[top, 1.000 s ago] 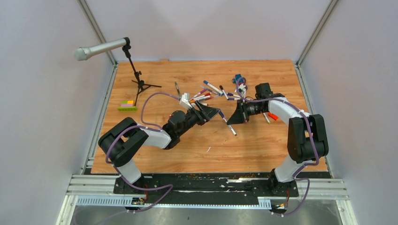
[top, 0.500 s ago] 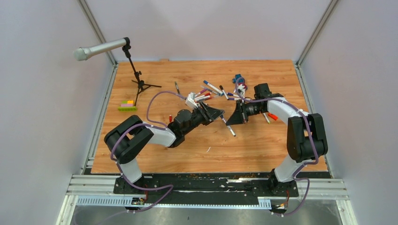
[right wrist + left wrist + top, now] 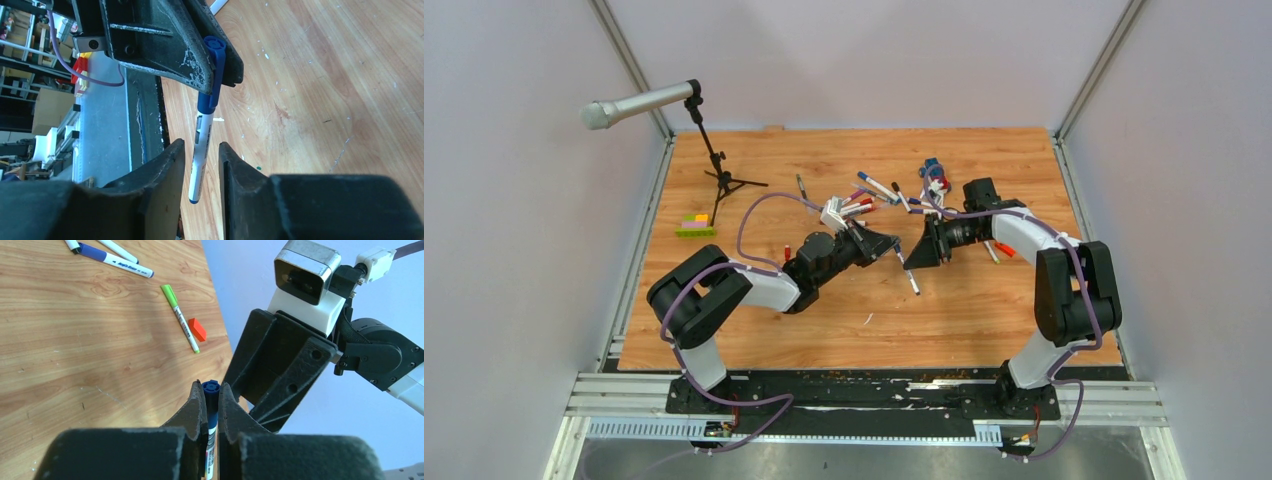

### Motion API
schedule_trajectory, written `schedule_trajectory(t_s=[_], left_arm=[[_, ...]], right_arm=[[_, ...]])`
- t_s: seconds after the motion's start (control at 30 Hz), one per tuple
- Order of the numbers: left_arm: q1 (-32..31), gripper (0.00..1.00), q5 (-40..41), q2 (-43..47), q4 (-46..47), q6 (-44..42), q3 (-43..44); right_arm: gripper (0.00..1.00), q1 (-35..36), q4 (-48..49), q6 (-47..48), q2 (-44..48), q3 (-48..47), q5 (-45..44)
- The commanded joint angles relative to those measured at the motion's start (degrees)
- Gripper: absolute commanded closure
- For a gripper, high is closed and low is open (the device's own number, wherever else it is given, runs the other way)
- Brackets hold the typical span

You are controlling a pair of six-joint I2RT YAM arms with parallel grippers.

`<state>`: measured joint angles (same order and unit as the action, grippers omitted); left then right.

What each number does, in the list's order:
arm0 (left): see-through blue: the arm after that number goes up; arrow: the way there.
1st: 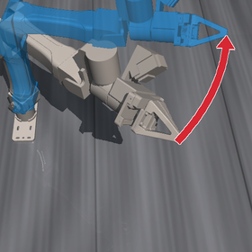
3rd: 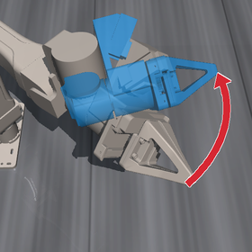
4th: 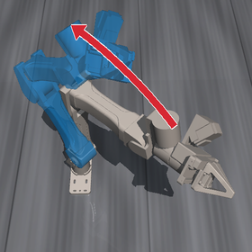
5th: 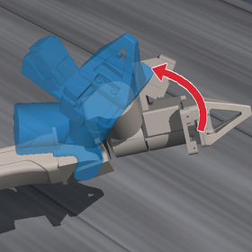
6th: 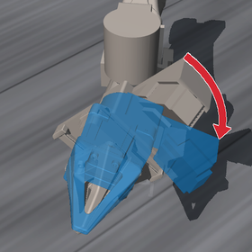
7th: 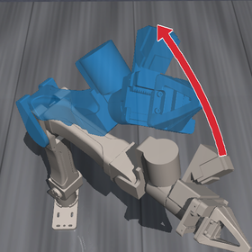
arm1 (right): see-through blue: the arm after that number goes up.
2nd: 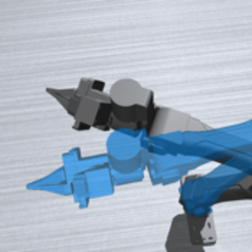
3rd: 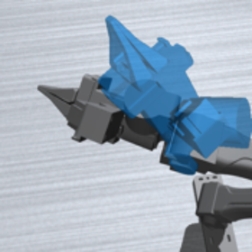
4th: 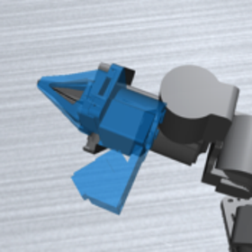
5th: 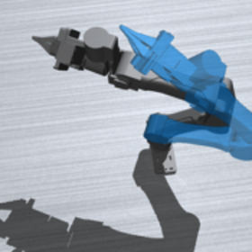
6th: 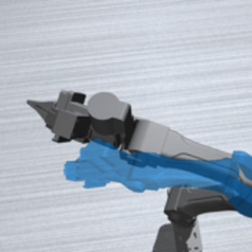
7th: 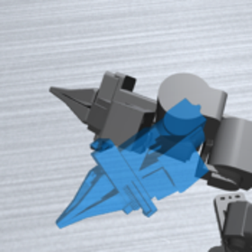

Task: Open the pen caps
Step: Open the pen cap from the pen, then place the pen at the center of the board.

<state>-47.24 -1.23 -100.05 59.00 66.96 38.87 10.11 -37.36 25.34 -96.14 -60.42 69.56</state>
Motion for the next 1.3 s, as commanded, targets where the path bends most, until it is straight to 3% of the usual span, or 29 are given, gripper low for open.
schedule_trajectory(t_s=[0.0,0.2,0.27,0.33,0.43,0.57,0.73,0.93,1.07,1.27], left_arm=[[-0.46,1.0,0.98,1.19,1.87,-2.06,0.35],[-0.83,1.0,1.07,0.2,5.05,-1.27,0.34],[-0.83,1.0,1.08,0.24,5.69,-1.09,0.18],[-0.83,1.0,2.96,1.07,6.17,-1.68,-0.39],[0.9,1.0,6.84,4.36,6.9,-3.36,-2.75],[8.24,1.0,11.62,12.37,4.24,-4.7,-6.22],[15.83,1.0,12.74,24.04,-8.49,-9.93,-4.37],[17.89,1.0,7.54,29.22,-21.35,-14.16,-2.45],[17.89,1.0,1.7,31.18,-34.22,-17.48,-1.21],[17.91,1.0,2.23,39.66,-54.77,-26.92,-1.37]], right_arm=[[0.64,0.86,2.92,-1.0,0.16,-0.5,1.24],[0.63,3.99,3.73,-2.92,-0.6,-0.73,-1.01],[0.75,4.82,4.0,-3.37,-0.99,-0.88,-1.87],[0.99,5.34,3.96,-3.94,-1.4,-1.13,-2.28],[1.0,5.89,3.92,-4.98,-1.11,-1.24,-2.98],[1.0,8.91,7.99,-8.49,0.4,1.3,-3.02],[1.0,14.02,9.51,-10.21,0.19,2.05,-3.77],[1.0,16.01,15.67,-16.57,2.62,4.02,-8.11],[1.0,17.39,24.71,-28.47,6.2,7.33,-19.66],[1.0,23.49,32.57,-48.27,7.23,9.15,-39.16]])
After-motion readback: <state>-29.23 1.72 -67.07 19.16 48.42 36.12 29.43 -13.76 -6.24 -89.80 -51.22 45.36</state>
